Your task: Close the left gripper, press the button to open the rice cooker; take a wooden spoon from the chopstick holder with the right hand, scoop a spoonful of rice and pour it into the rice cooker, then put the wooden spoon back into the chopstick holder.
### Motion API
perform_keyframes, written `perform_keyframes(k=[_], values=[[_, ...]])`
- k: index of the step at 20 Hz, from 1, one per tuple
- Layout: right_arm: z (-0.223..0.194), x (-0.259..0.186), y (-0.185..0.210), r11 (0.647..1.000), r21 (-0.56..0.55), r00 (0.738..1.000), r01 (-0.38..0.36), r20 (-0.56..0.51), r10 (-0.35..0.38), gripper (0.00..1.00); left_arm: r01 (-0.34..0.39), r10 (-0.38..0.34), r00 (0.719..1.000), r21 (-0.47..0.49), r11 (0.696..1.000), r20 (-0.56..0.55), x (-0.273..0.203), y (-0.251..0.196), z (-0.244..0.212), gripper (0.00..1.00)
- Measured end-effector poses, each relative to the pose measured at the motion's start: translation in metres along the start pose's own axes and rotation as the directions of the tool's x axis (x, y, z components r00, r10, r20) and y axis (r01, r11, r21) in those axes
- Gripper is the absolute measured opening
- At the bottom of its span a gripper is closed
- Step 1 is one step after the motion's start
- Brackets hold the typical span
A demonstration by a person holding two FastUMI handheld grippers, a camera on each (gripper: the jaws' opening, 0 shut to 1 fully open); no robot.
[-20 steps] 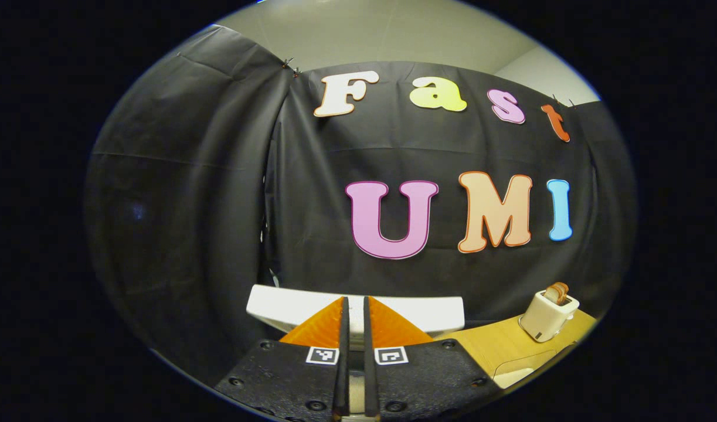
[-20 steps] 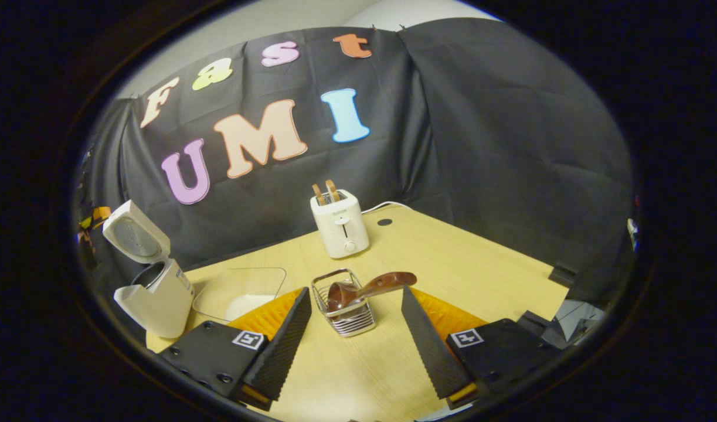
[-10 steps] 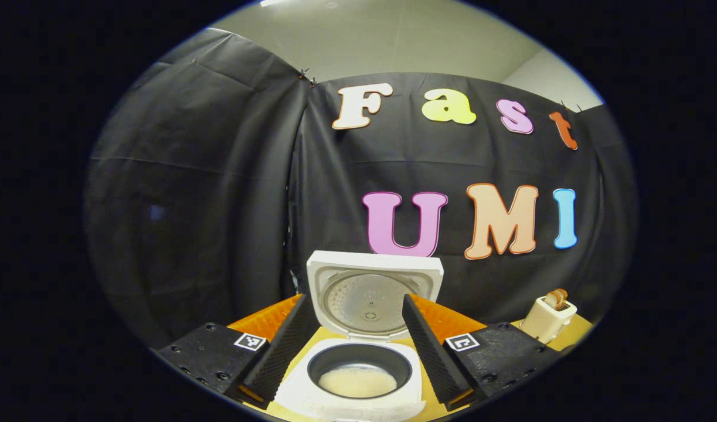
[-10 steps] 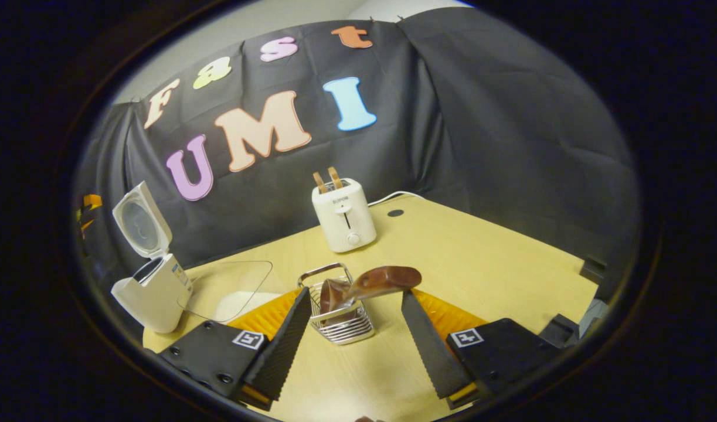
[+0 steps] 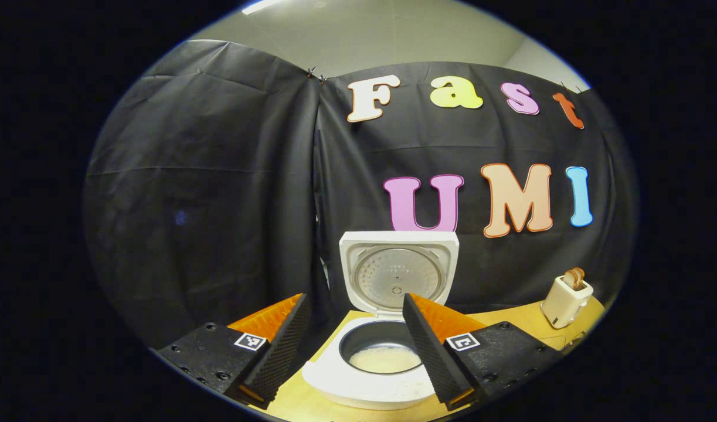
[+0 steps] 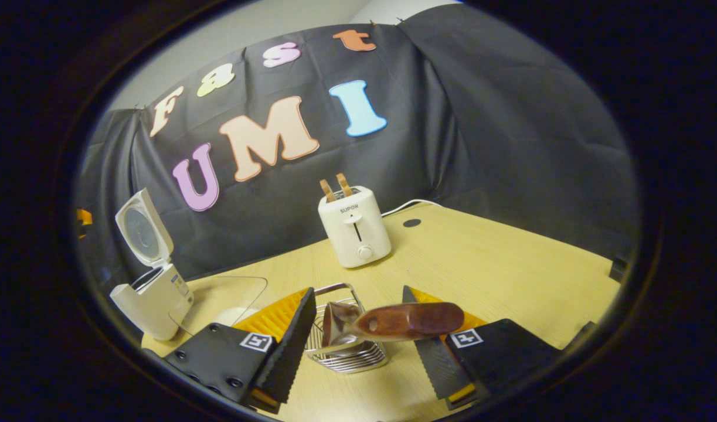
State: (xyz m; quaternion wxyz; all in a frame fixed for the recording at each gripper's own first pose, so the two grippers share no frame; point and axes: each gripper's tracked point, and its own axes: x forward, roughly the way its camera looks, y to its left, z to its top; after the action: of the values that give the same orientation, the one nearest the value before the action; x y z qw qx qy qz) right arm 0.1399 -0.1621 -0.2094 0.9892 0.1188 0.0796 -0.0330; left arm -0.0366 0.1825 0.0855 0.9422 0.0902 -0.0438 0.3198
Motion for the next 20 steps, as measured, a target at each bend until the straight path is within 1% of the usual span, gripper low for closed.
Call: perform_keyframes(k=[1,2,3,5,6,8,10,12,13,14,15,17,19,20], values=[[-0.002,0.003,0.005,1.0,0.009,1.0,-0.018,0.0,0.018,0.77,-0.026,0.026,1.0,0.011,1.0,-0.002,-0.003,0.008,0.0,0.95],[-0.003,0.004,0.003,1.0,0.007,1.0,-0.006,-0.003,0.006,0.71,-0.051,0.051,0.999,0.019,0.999,0.0,-0.007,0.015,0.001,0.94],[-0.004,0.005,0.002,1.0,0.005,1.0,-0.012,-0.009,0.012,0.65,-0.07,0.07,0.998,0.022,0.997,-0.003,-0.012,0.019,0.0,0.94],[-0.001,0.008,0.0,1.0,-0.003,1.0,-0.007,-0.007,0.007,0.53,-0.094,0.095,0.995,0.021,0.995,-0.017,-0.025,0.027,-0.006,0.94],[0.003,0.008,-0.002,1.0,-0.009,1.0,0.001,0.003,-0.001,0.53,-0.105,0.106,0.994,0.023,0.994,-0.029,-0.032,0.03,-0.011,0.94],[0.012,0.018,-0.001,1.0,-0.014,1.0,-0.007,0.022,0.007,0.43,-0.127,0.128,0.991,0.023,0.992,-0.044,-0.04,0.035,-0.02,0.94],[0.016,0.015,0.006,0.999,-0.033,1.0,-0.02,0.02,0.021,0.33,-0.132,0.133,0.99,0.012,0.991,-0.055,-0.048,0.034,-0.027,0.95],[0.019,0.015,0.009,0.997,-0.061,0.999,-0.037,0.017,0.039,0.27,-0.14,0.14,0.988,-0.006,0.99,-0.068,-0.052,0.034,-0.034,0.94],[0.02,0.019,0.013,0.996,-0.073,0.999,-0.048,0.016,0.05,0.28,-0.143,0.142,0.987,-0.016,0.99,-0.072,-0.053,0.033,-0.035,0.94],[0.022,0.021,0.015,0.995,-0.085,0.998,-0.059,0.008,0.06,0.25,-0.144,0.143,0.987,-0.023,0.989,-0.067,-0.057,0.032,-0.035,0.95],[0.021,0.022,0.017,0.993,-0.092,0.997,-0.076,-0.013,0.075,0.25,-0.147,0.146,0.987,-0.017,0.989,-0.064,-0.058,0.03,-0.034,0.94],[0.021,0.029,0.018,0.993,-0.084,0.996,-0.078,-0.047,0.074,0.25,-0.133,0.131,0.99,-0.024,0.991,-0.058,-0.058,0.022,-0.031,0.95],[0.022,0.025,0.021,0.991,-0.099,0.993,-0.093,-0.081,0.085,0.22,-0.112,0.11,0.992,-0.03,0.993,-0.058,-0.056,0.013,-0.033,0.95],[0.024,0.023,0.023,0.99,-0.102,0.993,-0.094,-0.084,0.086,0.22,-0.104,0.102,0.993,-0.03,0.994,-0.054,-0.055,0.01,-0.032,0.94]])
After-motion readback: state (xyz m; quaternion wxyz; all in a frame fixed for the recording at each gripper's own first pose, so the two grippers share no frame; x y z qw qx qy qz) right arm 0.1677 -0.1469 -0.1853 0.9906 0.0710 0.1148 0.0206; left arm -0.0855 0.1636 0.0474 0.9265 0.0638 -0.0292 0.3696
